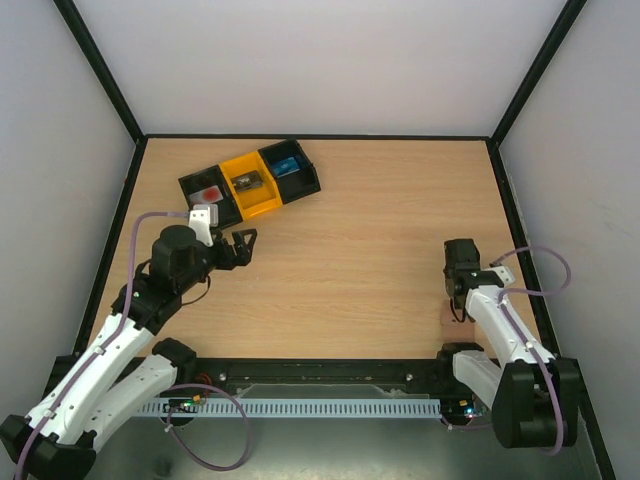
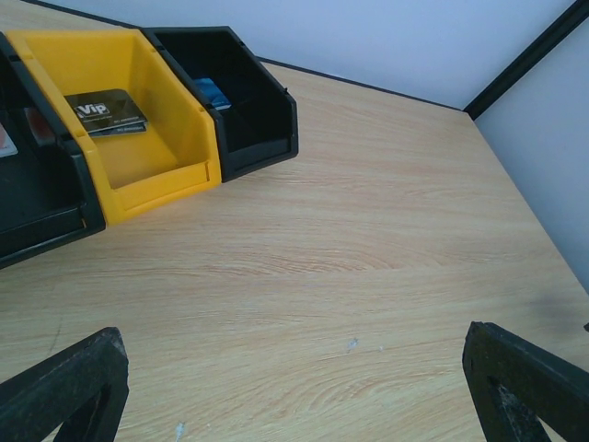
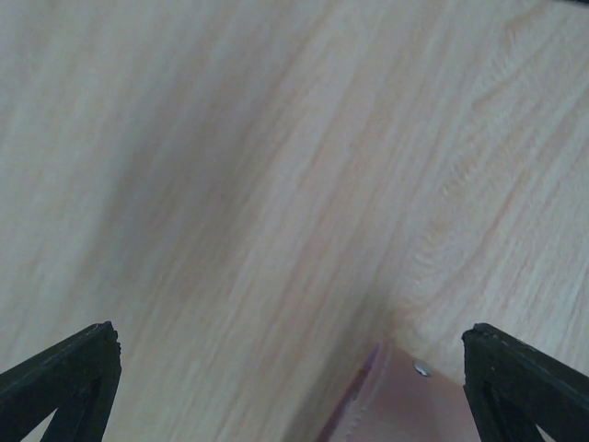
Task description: Take the credit cards out of the card holder
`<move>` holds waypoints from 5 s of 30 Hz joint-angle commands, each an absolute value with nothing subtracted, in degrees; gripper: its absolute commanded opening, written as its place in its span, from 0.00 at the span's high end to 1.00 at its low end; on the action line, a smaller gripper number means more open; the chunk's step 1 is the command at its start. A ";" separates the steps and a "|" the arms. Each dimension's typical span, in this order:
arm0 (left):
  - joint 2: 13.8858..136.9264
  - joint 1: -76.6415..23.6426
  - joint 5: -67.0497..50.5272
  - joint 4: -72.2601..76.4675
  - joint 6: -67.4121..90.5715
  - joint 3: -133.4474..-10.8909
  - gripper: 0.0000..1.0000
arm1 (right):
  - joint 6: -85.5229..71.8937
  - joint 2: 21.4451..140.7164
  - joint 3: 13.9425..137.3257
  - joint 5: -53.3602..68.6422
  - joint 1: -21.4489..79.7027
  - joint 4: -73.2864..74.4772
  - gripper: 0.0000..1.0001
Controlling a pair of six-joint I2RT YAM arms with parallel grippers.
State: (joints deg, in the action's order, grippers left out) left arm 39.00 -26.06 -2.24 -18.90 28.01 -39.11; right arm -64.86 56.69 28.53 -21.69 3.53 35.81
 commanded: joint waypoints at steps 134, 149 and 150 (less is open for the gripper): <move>44.09 -28.12 -7.11 -14.26 39.70 -29.71 0.02 | -41.38 84.56 42.07 4.13 48.59 4.95 0.56; 41.34 -28.11 -5.51 -15.92 39.73 -29.49 0.01 | -47.56 85.80 43.00 -4.16 53.86 6.60 0.67; 41.28 -28.11 -5.72 -16.13 39.73 -29.60 0.01 | -47.80 86.87 43.13 -3.95 53.88 6.53 0.67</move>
State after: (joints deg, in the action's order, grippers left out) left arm 41.80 -27.86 -5.56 -15.59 39.72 -30.04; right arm -45.12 83.79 42.59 -1.76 53.49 7.33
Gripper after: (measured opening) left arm 0.990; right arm 0.330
